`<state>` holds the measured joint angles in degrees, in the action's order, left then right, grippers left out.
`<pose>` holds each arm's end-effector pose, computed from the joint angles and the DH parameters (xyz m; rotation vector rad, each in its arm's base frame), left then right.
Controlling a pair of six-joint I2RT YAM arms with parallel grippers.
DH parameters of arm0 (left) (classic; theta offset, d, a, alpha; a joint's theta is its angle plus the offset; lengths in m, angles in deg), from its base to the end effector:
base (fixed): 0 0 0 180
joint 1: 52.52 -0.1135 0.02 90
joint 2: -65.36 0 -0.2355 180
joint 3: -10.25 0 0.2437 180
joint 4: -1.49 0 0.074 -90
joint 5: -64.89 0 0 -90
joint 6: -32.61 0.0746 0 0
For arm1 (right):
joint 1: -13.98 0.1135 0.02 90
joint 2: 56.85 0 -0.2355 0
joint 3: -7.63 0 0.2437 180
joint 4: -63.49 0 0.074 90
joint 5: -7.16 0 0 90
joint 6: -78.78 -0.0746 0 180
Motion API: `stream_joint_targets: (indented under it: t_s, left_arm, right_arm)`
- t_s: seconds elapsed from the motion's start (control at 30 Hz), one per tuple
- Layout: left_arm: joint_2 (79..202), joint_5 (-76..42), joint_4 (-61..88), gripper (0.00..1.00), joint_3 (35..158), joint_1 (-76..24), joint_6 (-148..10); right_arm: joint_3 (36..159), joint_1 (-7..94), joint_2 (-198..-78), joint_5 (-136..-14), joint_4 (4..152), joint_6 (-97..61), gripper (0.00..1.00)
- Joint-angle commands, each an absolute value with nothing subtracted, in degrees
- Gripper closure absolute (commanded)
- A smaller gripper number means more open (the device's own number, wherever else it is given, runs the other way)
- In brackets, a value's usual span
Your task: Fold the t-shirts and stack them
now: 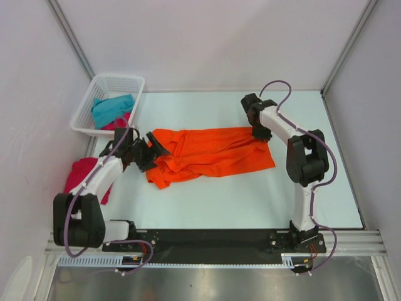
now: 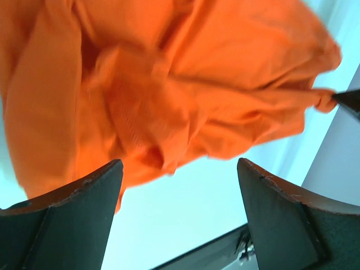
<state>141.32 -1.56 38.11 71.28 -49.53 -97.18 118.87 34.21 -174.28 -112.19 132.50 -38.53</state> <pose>0.2849 -0.0447 0.1677 -0.6274 2.4716 -0.8171 0.3939 0.1062 0.1618 0.2545 2.6492 -0.4982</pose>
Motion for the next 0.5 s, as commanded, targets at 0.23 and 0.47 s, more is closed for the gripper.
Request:
stream_joint_targets:
  t_s: [0.23,0.47]
  left_arm:
    - [125.39,-2.87,39.65,0.12,55.62,-43.29,-98.35]
    - [126.79,-3.40,38.69,0.12,55.26,-43.20,-97.73]
  right_arm:
    - [104.94,38.86,-161.62,-117.65,131.01,-42.69,0.71]
    - [106.34,39.03,-162.84,-117.74,131.09,-41.90,0.71]
